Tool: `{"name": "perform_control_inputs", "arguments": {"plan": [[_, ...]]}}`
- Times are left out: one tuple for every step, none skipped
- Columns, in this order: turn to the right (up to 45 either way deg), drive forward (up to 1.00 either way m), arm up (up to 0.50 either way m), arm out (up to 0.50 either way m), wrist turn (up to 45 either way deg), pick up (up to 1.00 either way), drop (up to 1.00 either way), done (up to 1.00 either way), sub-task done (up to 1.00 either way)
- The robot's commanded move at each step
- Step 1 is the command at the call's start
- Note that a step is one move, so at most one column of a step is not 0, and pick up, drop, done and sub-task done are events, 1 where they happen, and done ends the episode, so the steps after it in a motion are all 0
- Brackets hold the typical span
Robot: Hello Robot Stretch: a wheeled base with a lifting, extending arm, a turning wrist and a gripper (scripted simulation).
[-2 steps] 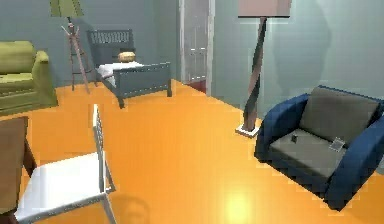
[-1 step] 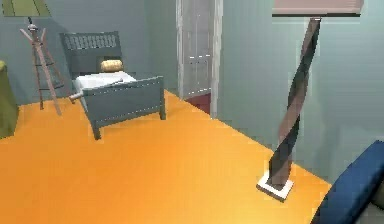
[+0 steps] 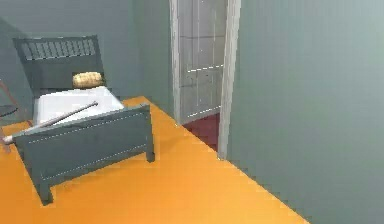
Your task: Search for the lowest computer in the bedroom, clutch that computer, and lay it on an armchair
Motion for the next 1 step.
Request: {"name": "perform_control_inputs", "arguments": {"plan": [[0.0, 1.00, 0.00, 0.00, 0.0, 0.00, 0.00, 0.00, 0.00]]}}
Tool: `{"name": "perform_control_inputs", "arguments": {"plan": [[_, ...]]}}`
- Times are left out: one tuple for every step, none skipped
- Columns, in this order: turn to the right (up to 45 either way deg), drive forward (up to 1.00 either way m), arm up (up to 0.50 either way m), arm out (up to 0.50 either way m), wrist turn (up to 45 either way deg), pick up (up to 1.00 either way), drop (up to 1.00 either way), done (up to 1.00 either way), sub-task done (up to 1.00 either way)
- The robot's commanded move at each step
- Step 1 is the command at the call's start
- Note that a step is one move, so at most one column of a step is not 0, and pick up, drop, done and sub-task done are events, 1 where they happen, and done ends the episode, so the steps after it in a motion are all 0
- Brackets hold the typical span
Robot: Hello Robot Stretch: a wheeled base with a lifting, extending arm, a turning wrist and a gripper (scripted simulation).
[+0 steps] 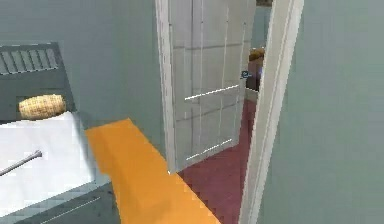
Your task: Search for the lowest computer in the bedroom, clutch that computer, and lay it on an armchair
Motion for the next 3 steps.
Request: {"name": "perform_control_inputs", "arguments": {"plan": [[-3.0, 0.00, 0.00, 0.00, 0.0, 0.00, 0.00, 0.00, 0.00], [0.0, 0.75, 0.00, 0.00, 0.0, 0.00, 0.00, 0.00, 0.00], [24.0, 0.00, 0.00, 0.00, 0.0, 0.00, 0.00, 0.00, 0.00]]}}
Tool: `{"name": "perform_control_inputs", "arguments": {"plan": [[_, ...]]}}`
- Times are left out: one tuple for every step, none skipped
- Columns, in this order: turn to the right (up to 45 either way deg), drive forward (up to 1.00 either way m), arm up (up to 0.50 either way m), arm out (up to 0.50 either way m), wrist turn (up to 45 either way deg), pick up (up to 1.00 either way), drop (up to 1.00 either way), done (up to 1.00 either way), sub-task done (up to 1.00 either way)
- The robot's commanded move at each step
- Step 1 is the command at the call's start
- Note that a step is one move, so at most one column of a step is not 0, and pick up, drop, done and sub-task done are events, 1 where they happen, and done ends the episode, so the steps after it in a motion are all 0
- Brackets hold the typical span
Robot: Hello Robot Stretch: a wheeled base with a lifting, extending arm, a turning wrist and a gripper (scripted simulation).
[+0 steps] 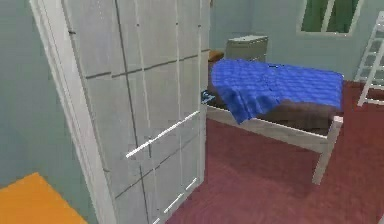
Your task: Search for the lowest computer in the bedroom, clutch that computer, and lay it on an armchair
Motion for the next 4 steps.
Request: {"name": "perform_control_inputs", "arguments": {"plan": [[0.0, 0.35, 0.00, 0.00, 0.0, 0.00, 0.00, 0.00, 0.00], [33.0, 0.00, 0.00, 0.00, 0.0, 0.00, 0.00, 0.00, 0.00], [0.0, 0.45, 0.00, 0.00, 0.0, 0.00, 0.00, 0.00, 0.00], [45.0, 0.00, 0.00, 0.00, 0.0, 0.00, 0.00, 0.00, 0.00]]}}
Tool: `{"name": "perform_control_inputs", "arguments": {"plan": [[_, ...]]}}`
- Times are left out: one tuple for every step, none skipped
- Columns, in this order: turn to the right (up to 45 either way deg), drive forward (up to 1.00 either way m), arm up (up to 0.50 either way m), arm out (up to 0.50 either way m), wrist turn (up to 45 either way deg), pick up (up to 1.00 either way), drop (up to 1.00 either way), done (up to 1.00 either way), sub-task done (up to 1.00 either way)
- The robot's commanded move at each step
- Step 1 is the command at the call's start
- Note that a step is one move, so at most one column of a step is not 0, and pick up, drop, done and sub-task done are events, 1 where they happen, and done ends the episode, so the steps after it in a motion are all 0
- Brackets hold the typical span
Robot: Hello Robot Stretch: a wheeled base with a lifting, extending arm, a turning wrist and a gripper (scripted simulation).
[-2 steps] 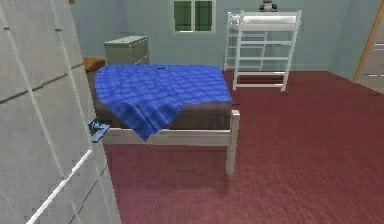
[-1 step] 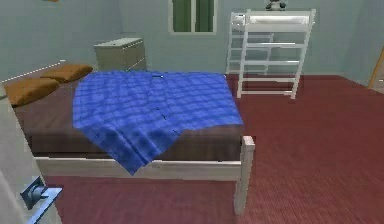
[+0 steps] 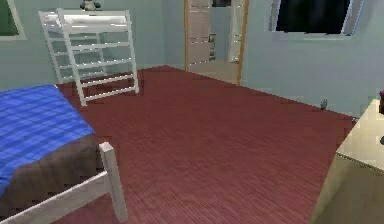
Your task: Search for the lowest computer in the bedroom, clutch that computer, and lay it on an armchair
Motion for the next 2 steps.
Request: {"name": "perform_control_inputs", "arguments": {"plan": [[6.0, 0.00, 0.00, 0.00, 0.0, 0.00, 0.00, 0.00, 0.00], [0.0, 1.00, 0.00, 0.00, 0.0, 0.00, 0.00, 0.00, 0.00]]}}
